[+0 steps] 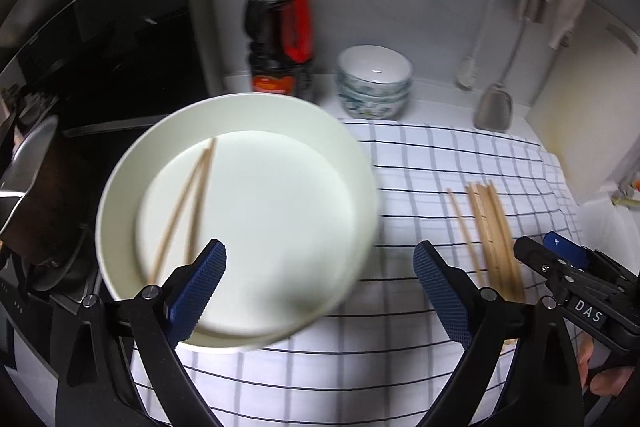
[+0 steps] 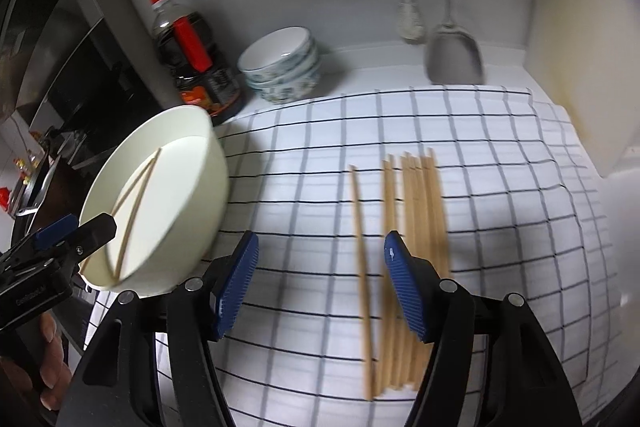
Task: Organize utensils
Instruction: 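Move both open tools back to the remaining chopsticks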
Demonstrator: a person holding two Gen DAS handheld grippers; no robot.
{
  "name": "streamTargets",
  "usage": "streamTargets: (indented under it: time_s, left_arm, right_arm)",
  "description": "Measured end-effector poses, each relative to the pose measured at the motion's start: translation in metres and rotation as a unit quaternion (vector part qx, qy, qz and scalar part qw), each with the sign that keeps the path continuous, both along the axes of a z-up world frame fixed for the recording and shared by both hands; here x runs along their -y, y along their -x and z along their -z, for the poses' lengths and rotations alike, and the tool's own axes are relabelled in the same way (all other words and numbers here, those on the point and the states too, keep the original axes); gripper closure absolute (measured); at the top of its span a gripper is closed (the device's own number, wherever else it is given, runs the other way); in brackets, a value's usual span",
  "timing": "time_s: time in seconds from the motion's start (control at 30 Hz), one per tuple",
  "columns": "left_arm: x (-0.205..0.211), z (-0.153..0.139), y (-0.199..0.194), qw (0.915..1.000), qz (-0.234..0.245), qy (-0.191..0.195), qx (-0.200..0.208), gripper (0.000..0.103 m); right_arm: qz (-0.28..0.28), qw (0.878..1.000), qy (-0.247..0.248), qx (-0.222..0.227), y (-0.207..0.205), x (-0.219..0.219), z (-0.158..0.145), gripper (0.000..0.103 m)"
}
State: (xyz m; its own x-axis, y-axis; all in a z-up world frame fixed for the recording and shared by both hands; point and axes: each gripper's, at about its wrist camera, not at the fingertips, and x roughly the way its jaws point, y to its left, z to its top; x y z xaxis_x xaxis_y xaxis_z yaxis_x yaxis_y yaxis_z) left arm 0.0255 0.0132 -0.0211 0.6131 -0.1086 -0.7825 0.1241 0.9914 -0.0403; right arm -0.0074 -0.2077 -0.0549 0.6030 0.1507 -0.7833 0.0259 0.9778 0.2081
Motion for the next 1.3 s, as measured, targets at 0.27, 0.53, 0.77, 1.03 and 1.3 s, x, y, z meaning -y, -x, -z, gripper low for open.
streamTargets:
  time_s: [0.27, 0.53, 0.77, 1.03, 1.3]
  left_arm:
    - [0.046, 0.002, 0.005, 0.9994, 0.033, 0.005, 0.008, 0.01]
    - [0.078, 0.01, 0.012, 0.9987, 0.049, 0.001, 0.011, 0.01]
    - [0.095, 0.021, 0.017, 0.9986, 0.052, -0.009, 0.006, 0.01]
    - [0.111, 0.042, 0.018, 0.9984, 0.055, -0.012, -0.009, 0.01]
    - [0.127, 0.072, 0.009, 0.9981, 0.052, -0.017, -0.028, 0.01]
  right_arm:
    - [0.025, 1.0, 0.002, 0.01, 0.016, 0.039, 0.005, 0.04]
    - [0.039, 0.999, 0.008, 0.005, 0.028, 0.064, 0.017, 0.04]
    - [0.051, 0.999, 0.009, 0.003, 0.039, 0.081, 0.029, 0.04]
    - [0.051, 0.998, 0.02, -0.011, 0.042, 0.09, 0.05, 0.04]
    - [0.045, 0.998, 0.033, -0.02, 0.032, 0.094, 0.07, 0.04]
